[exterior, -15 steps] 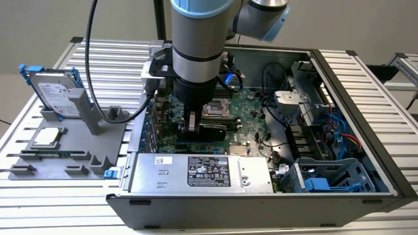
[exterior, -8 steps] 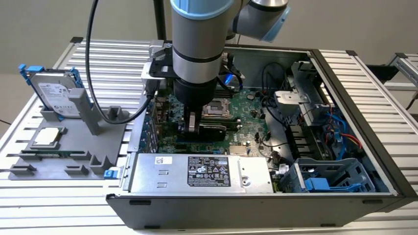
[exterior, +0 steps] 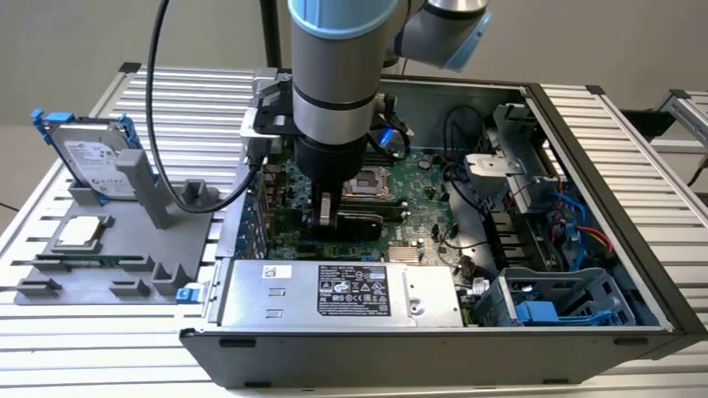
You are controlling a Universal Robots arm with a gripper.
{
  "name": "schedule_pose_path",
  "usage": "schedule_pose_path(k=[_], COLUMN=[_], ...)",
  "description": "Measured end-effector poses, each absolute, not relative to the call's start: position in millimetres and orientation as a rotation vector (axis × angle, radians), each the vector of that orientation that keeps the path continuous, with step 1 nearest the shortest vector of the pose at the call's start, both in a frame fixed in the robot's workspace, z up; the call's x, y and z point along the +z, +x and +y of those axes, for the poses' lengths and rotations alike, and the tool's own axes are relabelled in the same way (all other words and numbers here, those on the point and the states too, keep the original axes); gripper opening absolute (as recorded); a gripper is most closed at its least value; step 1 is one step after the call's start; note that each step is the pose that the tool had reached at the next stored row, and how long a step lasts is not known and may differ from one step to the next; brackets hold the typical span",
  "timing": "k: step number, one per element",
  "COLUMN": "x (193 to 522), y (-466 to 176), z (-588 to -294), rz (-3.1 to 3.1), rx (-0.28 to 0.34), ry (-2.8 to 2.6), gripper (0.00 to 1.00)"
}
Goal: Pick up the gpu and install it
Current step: 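Insert the gpu into the slot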
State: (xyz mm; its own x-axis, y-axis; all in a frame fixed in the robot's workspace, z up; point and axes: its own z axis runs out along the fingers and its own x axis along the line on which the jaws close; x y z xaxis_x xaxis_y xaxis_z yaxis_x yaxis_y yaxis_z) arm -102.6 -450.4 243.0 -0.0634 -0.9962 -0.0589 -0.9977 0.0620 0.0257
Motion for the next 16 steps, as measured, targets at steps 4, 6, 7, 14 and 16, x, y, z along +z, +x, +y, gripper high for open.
schedule_pose_path(k=[4,6,7,14,16], x=[241.6,241.5,241.5,241.2,241.5], y=[-102.7,-102.7,-102.7,-102.7,-102.7], z=[-450.4,-450.4,-450.3,-450.3,-450.4], rz=[2.271,2.271,2.271,2.27,2.271], rx=[0.092,0.092,0.092,0.092,0.093], ry=[-2.132,-2.132,-2.132,-2.132,-2.132], gripper=[0.0,0.0,0.0,1.0,1.0])
